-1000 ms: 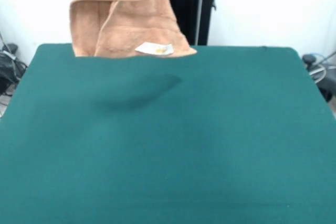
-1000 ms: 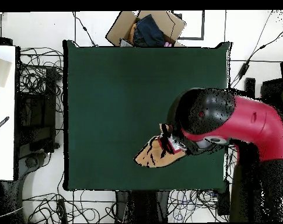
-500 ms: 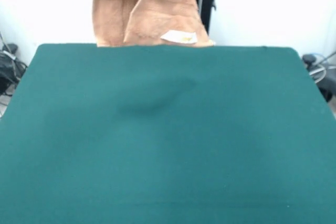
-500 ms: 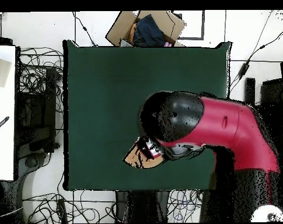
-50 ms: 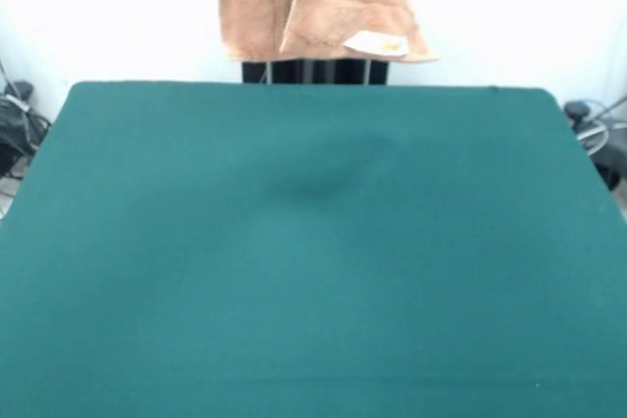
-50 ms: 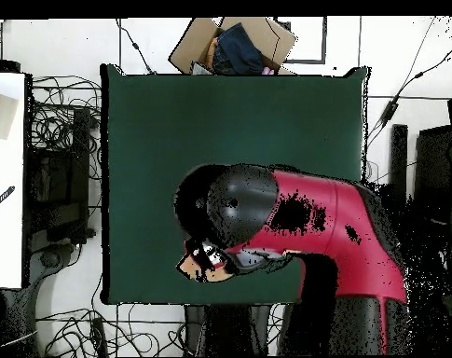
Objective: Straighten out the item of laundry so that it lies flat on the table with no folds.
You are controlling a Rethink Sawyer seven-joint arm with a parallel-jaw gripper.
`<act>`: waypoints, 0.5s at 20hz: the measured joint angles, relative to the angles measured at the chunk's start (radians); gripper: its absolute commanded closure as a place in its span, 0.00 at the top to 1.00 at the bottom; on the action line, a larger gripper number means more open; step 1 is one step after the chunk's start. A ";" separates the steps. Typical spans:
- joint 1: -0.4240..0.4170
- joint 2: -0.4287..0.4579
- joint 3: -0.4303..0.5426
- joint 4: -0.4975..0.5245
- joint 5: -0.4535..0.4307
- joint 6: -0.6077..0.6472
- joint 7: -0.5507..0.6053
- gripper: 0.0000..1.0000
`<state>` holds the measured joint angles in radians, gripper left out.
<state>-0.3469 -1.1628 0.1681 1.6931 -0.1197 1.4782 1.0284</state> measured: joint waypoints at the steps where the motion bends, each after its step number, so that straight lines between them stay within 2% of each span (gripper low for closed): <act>1: 0.005 -0.004 -0.004 0.003 0.000 -0.001 0.006 0.00; 10: 0.075 -0.049 -0.070 0.068 0.004 -0.072 0.059 0.00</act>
<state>-0.2717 -1.2114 0.0978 1.7611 -0.1157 1.4060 1.0876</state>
